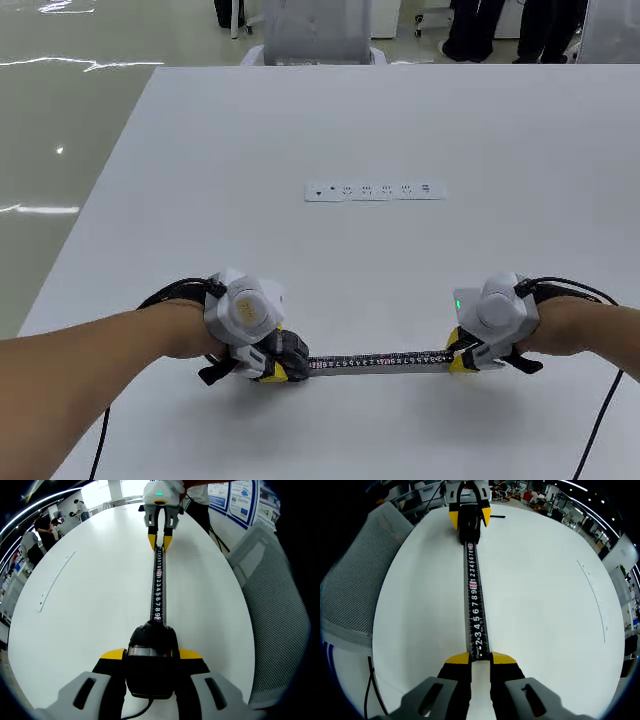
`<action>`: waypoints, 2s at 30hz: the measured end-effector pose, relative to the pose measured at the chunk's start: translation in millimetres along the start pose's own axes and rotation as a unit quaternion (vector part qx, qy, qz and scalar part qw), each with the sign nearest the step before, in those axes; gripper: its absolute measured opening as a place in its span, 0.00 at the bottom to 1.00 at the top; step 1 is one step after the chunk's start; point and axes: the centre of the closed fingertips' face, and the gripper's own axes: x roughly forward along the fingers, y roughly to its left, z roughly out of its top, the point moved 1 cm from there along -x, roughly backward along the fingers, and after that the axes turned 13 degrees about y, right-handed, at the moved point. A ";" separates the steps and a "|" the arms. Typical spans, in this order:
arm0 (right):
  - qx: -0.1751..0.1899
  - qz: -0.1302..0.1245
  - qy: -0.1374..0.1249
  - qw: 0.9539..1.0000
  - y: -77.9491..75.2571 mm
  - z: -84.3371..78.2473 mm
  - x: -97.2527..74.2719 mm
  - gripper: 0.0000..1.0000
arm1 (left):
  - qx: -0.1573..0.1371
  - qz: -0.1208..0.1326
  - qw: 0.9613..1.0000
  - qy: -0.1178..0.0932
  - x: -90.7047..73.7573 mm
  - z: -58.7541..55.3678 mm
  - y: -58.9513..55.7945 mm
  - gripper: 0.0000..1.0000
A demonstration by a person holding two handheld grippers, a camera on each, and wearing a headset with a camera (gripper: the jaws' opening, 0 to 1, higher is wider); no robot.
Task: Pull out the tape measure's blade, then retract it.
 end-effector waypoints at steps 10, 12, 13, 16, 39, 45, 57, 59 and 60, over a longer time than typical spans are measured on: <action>0.003 0.001 0.002 1.000 -0.2 -5.3 -1.2 0.12 | 0.000 0.000 1.000 0.000 -0.3 0.2 -0.2 0.33; 0.003 0.001 0.002 1.000 -0.4 -6.4 -1.3 0.12 | 0.000 0.000 1.000 0.000 -0.4 0.3 -0.4 0.33; 0.002 0.001 0.003 1.000 -0.4 -6.9 -1.4 0.12 | 0.000 0.000 1.000 0.000 -0.5 0.4 -0.5 0.33; 0.002 0.001 0.005 1.000 -0.6 -8.7 -1.5 0.12 | 0.000 0.000 1.000 0.001 -0.6 0.5 -1.0 0.33; 0.010 0.002 0.005 1.000 -1.3 -20.1 -3.2 0.12 | -0.001 -0.001 1.000 0.000 0.1 0.5 0.1 0.33; 0.012 0.001 0.005 1.000 -0.5 -20.6 -3.5 0.12 | -0.001 -0.002 1.000 0.000 0.2 0.7 0.1 0.33; 0.043 -0.002 -0.015 0.999 -0.3 -19.3 -3.5 0.14 | -0.002 -0.001 1.000 0.001 0.2 0.5 -0.2 0.33; 0.048 -0.002 -0.014 0.999 -0.4 -19.7 -3.3 0.15 | -0.001 -0.002 1.000 0.001 0.3 0.3 -0.1 0.33; 0.051 -0.002 -0.012 0.999 -0.6 -19.6 -3.2 0.15 | -0.001 -0.002 1.000 0.001 0.3 0.3 -0.1 0.33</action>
